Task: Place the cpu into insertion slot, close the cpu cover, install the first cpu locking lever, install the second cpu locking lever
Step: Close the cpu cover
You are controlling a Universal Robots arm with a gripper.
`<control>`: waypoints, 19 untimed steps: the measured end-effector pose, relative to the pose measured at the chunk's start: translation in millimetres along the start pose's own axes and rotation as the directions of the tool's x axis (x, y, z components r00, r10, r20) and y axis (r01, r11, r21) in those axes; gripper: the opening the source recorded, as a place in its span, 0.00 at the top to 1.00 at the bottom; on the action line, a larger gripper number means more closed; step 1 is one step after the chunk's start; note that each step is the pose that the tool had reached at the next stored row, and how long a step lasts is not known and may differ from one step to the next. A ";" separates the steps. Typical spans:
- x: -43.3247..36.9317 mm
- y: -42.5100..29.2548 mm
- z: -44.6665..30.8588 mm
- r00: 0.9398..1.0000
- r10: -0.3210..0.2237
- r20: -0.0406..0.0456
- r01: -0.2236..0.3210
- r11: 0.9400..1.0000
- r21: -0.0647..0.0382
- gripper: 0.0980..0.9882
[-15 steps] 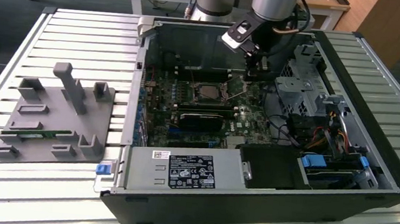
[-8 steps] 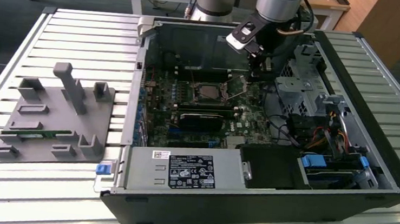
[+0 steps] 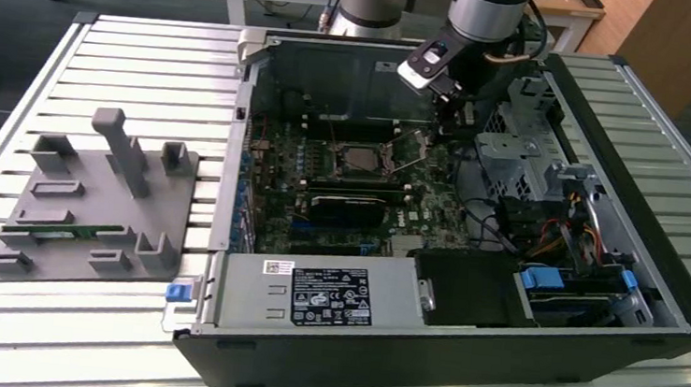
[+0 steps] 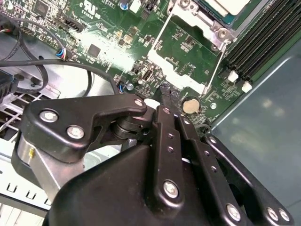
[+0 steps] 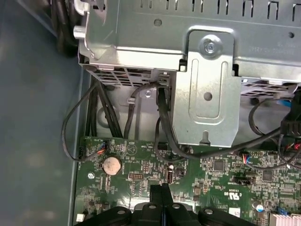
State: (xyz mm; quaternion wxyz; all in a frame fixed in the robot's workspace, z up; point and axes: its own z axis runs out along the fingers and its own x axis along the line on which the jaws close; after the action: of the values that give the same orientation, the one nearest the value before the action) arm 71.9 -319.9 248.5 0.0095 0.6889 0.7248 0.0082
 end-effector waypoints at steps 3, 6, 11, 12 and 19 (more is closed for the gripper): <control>1.6 1.2 3.3 1.000 0.000 0.001 0.000 1.000 0.001 0.99; 3.5 1.7 7.4 1.000 0.000 0.002 0.000 1.000 0.002 0.99; 5.4 1.2 11.8 1.000 0.000 0.002 0.000 1.000 0.002 0.99; 5.5 -0.4 11.8 1.000 0.000 0.002 0.000 1.000 0.002 0.99; 6.2 -15.3 11.2 1.000 0.000 0.002 0.000 1.000 0.003 0.99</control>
State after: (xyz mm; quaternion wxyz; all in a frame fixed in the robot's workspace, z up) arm 56.6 -314.4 236.9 0.0094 0.6889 0.7248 0.0065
